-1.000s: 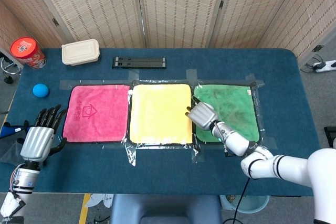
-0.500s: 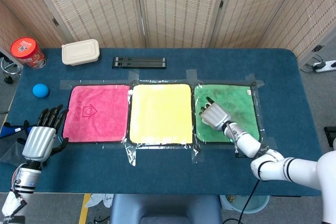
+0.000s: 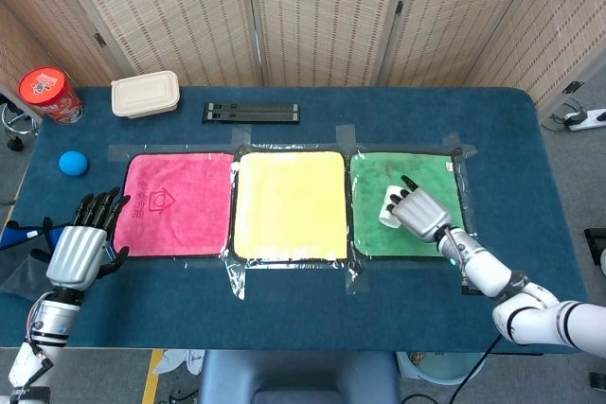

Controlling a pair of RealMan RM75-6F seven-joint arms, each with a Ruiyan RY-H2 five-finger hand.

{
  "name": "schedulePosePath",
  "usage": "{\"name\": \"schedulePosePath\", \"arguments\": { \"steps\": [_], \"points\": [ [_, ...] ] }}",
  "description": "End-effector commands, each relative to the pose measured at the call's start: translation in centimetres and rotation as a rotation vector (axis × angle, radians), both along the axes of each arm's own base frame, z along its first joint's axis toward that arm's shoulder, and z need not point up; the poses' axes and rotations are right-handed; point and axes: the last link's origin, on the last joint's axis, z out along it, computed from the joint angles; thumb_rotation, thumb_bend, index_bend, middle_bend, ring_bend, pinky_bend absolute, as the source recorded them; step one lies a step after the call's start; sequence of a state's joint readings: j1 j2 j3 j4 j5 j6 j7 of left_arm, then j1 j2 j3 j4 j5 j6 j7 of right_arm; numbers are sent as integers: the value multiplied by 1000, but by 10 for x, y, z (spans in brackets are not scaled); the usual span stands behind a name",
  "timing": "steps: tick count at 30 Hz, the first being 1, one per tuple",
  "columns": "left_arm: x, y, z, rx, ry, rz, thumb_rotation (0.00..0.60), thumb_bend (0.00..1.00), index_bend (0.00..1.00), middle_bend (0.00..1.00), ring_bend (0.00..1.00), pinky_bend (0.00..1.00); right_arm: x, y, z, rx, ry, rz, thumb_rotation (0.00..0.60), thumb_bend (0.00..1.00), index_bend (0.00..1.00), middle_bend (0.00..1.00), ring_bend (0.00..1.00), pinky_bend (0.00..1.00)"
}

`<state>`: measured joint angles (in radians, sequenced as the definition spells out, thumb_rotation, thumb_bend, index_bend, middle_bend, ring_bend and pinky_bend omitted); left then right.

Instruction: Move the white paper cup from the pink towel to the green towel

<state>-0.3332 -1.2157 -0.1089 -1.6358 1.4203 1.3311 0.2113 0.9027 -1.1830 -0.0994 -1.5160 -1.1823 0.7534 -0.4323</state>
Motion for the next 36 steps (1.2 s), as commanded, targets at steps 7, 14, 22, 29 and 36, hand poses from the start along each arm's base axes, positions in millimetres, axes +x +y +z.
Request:
{"name": "schedulePosePath", "arguments": {
  "steps": [7, 14, 22, 29, 36],
  "points": [
    [3, 4, 0, 3, -5, -7, 600, 394, 0, 0, 0, 0, -8, 36, 53, -85, -174, -1, 600, 548, 312, 243, 237, 37],
    [-1, 6, 5, 20, -3, 5, 600, 394, 0, 0, 0, 0, -34, 79, 96, -212, -240, -10, 600, 547, 312, 243, 231, 37],
    [-6, 3, 14, 42, 7, 21, 600, 394, 4, 0, 0, 0, -69, 127, 134, -391, -325, -67, 600, 547, 312, 243, 234, 37],
    [-7, -1, 15, 41, 10, 31, 600, 394, 5, 0, 0, 0, -92, 148, 141, -449, -338, -116, 600, 548, 312, 243, 231, 37],
    [-7, -17, 20, 49, 16, 43, 600, 393, 5, 0, 0, 0, -104, 182, 150, -547, -395, -118, 600, 547, 310, 240, 225, 37]
  ]
}}
